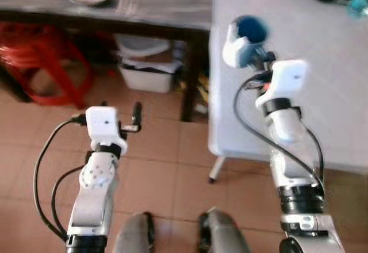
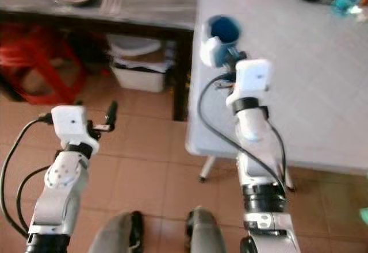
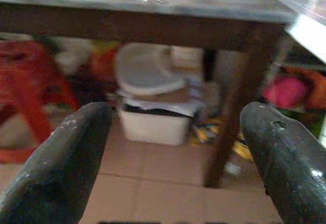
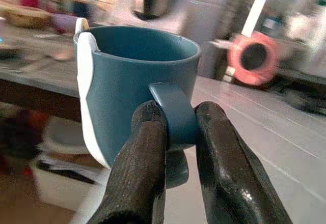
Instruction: Setting the table
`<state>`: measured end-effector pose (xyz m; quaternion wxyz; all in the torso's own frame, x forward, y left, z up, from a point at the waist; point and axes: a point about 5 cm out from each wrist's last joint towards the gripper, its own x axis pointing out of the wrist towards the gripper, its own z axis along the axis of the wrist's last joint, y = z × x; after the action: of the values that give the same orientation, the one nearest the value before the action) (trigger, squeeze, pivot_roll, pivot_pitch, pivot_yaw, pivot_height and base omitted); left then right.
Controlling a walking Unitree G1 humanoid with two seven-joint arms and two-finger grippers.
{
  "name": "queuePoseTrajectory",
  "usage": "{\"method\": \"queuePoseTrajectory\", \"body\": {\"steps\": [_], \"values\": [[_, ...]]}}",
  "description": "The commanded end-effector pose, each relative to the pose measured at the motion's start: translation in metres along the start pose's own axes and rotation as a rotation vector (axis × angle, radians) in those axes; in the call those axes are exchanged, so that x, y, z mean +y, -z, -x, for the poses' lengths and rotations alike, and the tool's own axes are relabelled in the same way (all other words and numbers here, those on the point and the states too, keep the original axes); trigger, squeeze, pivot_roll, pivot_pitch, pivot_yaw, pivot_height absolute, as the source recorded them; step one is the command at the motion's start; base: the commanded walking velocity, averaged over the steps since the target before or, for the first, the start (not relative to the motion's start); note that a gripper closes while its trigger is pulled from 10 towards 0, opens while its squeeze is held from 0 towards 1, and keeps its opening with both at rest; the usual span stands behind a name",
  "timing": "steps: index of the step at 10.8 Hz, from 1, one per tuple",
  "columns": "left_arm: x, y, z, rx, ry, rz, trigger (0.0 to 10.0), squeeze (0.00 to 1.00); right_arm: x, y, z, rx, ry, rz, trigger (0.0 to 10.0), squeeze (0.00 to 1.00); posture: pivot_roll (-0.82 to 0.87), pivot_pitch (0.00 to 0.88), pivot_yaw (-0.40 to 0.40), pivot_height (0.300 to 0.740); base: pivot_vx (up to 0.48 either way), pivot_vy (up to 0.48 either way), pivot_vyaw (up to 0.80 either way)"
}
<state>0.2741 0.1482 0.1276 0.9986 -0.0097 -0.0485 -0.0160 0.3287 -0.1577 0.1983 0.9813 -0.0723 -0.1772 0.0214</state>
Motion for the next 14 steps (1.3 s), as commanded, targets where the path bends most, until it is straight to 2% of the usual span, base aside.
{"method": "queuePoseTrajectory", "body": {"steps": [1, 4, 7, 10, 14], "values": [[-0.003, 0.001, -0.001, -0.005, 0.005, -0.006, 10.0, 0.0, -0.012, -0.001, 0.006, -0.008, 0.035, 0.032, 10.0, 0.0, -0.01, 0.157, -0.022, 0.74, 0.424, 0.0, 0.0], [-0.004, -0.006, -0.006, -0.043, 0.014, 0.001, 10.0, 0.0, -0.012, 0.002, 0.011, -0.001, 0.037, 0.043, 10.0, 0.0, -0.02, 0.147, -0.017, 0.74, 0.453, 0.0, 0.0], [-0.009, -0.005, -0.012, -0.036, 0.033, 0.047, 10.0, 0.0, -0.015, 0.001, 0.011, -0.003, 0.044, 0.05, 10.0, 0.0, -0.03, 0.144, -0.011, 0.74, 0.474, 0.0, 0.0], [-0.006, -0.008, -0.016, -0.054, 0.021, 0.061, 10.0, 0.0, -0.015, 0.002, 0.013, 0.007, 0.029, 0.055, 10.0, 0.0, -0.04, 0.141, -0.014, 0.74, 0.459, 0.0, 0.0], [-0.007, -0.008, -0.017, -0.065, 0.028, 0.015, 10.0, 0.0, -0.013, 0.002, 0.013, 0.007, 0.011, 0.062, 10.0, 0.0, -0.04, 0.133, -0.012, 0.74, 0.337, 0.34, 0.0]]}}
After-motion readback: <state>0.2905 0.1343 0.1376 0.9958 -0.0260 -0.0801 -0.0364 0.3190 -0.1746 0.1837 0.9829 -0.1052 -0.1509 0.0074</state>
